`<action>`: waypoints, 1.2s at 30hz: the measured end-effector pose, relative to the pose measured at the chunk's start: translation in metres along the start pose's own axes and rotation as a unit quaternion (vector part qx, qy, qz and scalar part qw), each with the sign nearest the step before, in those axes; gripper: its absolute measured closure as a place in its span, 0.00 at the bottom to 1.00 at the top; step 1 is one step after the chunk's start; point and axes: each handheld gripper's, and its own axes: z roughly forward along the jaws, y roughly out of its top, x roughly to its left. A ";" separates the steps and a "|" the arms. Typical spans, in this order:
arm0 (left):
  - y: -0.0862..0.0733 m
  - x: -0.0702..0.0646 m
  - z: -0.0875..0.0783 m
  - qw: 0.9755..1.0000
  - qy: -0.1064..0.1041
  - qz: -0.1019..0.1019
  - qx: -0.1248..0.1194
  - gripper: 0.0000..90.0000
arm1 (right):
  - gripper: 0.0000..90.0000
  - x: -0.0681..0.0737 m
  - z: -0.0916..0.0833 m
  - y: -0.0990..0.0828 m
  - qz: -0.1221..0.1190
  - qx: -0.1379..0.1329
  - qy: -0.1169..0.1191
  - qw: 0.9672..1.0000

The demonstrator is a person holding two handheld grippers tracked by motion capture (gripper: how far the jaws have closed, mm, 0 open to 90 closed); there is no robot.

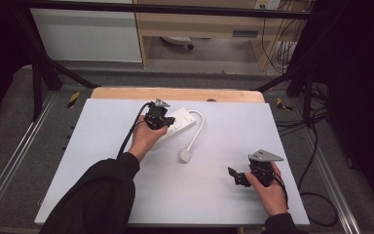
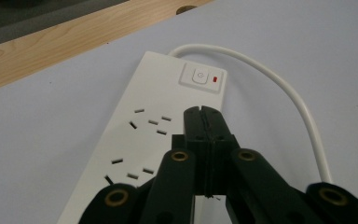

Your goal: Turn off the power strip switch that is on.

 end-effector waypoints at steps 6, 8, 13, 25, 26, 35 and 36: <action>0.000 0.000 0.003 1.000 -0.001 -0.001 0.002 1.00 | 0.04 0.001 0.001 0.001 -0.003 0.002 0.002 1.000; 0.000 -0.001 0.003 1.000 -0.002 -0.001 0.005 1.00 | 0.04 0.000 0.001 0.000 -0.006 0.001 0.002 1.000; 0.002 -0.003 0.006 1.000 -0.009 -0.009 0.002 1.00 | 0.04 0.001 0.002 0.001 -0.007 0.002 0.004 1.000; 0.003 -0.006 0.015 1.000 -0.008 -0.007 0.012 1.00 | 0.05 0.002 0.002 0.001 -0.009 0.005 0.008 1.000; 0.003 -0.006 0.016 1.000 -0.009 -0.007 0.013 1.00 | 0.05 0.002 0.003 0.001 -0.010 0.005 0.008 1.000; 0.002 -0.008 0.020 1.000 -0.012 -0.003 0.022 1.00 | 0.05 0.003 0.004 0.001 -0.010 0.006 0.009 1.000; 0.002 -0.009 0.020 1.000 -0.012 -0.002 0.024 1.00 | 0.05 0.003 0.004 0.001 -0.009 0.006 0.009 1.000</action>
